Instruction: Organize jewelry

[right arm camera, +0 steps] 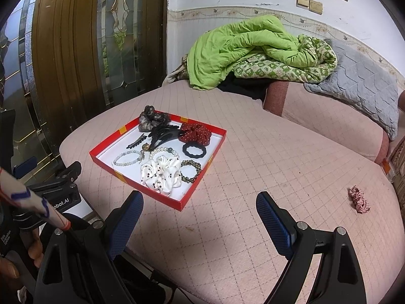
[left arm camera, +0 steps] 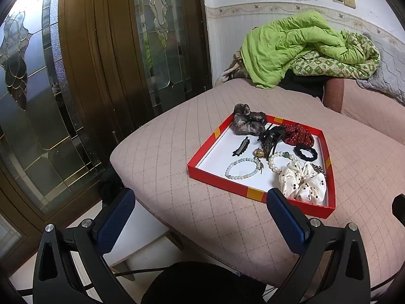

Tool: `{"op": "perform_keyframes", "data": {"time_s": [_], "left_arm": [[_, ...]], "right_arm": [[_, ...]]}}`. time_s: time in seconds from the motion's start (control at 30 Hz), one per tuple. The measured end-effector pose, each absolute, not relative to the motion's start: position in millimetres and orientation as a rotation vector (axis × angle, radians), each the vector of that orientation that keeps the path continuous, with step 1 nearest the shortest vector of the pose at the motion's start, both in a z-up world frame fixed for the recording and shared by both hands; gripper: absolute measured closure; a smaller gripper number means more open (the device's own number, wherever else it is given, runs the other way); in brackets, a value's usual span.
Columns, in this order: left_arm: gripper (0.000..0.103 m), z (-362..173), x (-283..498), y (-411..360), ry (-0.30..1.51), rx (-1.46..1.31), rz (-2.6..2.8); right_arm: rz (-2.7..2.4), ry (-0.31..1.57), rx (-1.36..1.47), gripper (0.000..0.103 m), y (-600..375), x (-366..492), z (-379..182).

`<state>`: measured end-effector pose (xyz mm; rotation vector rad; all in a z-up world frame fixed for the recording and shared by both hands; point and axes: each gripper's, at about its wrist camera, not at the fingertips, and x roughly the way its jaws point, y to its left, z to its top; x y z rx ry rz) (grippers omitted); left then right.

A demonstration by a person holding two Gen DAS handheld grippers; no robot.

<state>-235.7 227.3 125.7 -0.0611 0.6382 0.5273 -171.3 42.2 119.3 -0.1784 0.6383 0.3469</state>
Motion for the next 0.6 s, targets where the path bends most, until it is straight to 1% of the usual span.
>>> {"op": "perform_keyframes", "data": {"time_s": [0.6], "left_arm": [[0.000, 125.8, -236.3, 227.3, 0.638, -0.062, 0.528]], "right_arm": [[0.346, 0.638, -0.180, 0.010, 43.6, -171.7, 118.3]]}}
